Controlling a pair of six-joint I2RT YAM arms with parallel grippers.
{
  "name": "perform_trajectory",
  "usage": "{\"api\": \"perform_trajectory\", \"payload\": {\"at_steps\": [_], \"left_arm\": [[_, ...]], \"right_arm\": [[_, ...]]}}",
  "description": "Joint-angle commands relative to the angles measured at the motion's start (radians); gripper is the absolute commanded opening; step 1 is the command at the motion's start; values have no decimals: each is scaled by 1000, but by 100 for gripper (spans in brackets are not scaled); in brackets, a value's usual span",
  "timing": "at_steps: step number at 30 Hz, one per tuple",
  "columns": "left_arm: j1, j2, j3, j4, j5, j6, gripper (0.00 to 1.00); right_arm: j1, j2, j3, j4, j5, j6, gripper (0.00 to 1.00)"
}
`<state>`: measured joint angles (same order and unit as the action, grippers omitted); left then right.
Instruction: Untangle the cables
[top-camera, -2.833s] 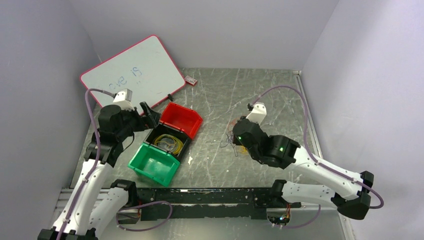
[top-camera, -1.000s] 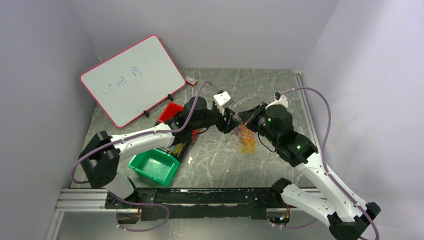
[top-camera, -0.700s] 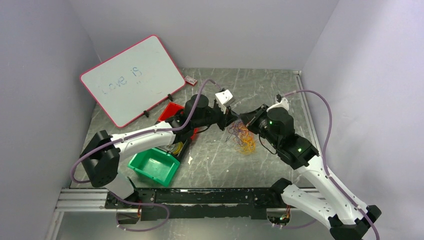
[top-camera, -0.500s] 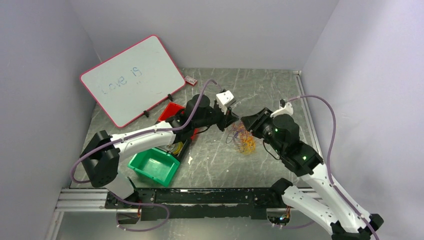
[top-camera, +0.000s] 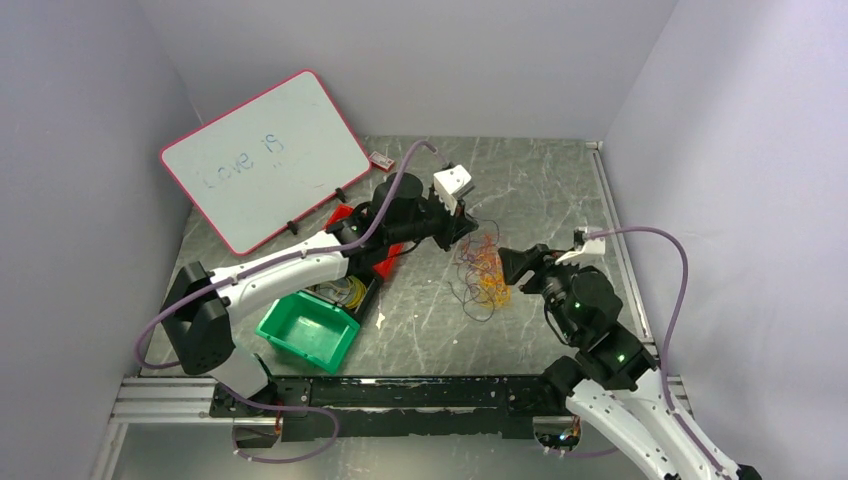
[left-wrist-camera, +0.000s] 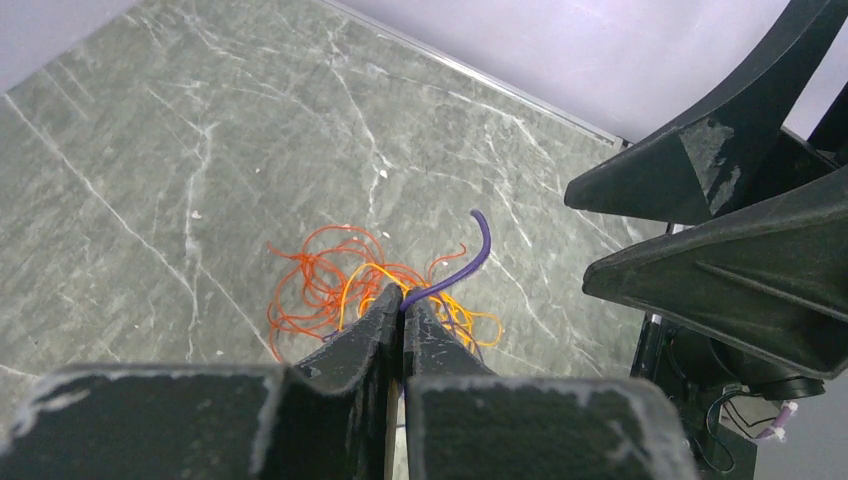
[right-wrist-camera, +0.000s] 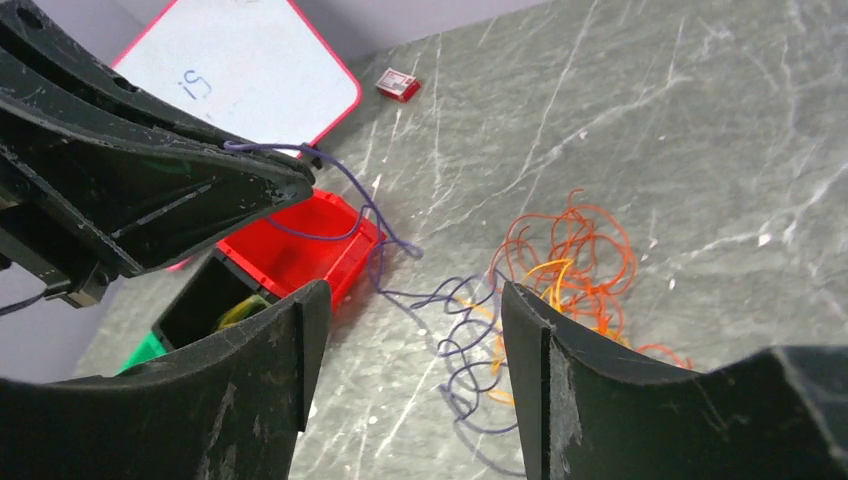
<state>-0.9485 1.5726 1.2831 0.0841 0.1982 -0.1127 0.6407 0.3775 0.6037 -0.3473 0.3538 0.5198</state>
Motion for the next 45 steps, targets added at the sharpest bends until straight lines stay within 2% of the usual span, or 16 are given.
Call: {"api": "perform_trajectory", "payload": {"at_steps": [1, 9, 16, 24, 33, 37, 41, 45], "left_arm": [[1, -33, 63, -57, -17, -7, 7], [2, -48, 147, -131, -29, -30, 7], [2, -60, 241, -209, -2, -48, 7], [2, -57, 299, -277, -5, -67, 7], [1, -61, 336, -290, 31, -86, 7], [2, -56, 402, -336, 49, -100, 7], [2, -37, 536, -400, 99, -99, 7], [2, -33, 632, -455, 74, -103, 7]], "right_arm": [[-3, 16, 6, 102, -16, -154, 67], [-4, 82, -75, 285, -137, -240, 68], [-4, 99, -187, 511, -211, -277, 72], [-3, 248, -222, 812, -295, -318, 73], [-3, 420, -238, 1022, -269, -271, 73], [-3, 487, -250, 1074, -207, -255, 68], [-4, 518, -269, 1078, -150, -238, 54], [-3, 526, -304, 1052, -138, -225, 47]]}}
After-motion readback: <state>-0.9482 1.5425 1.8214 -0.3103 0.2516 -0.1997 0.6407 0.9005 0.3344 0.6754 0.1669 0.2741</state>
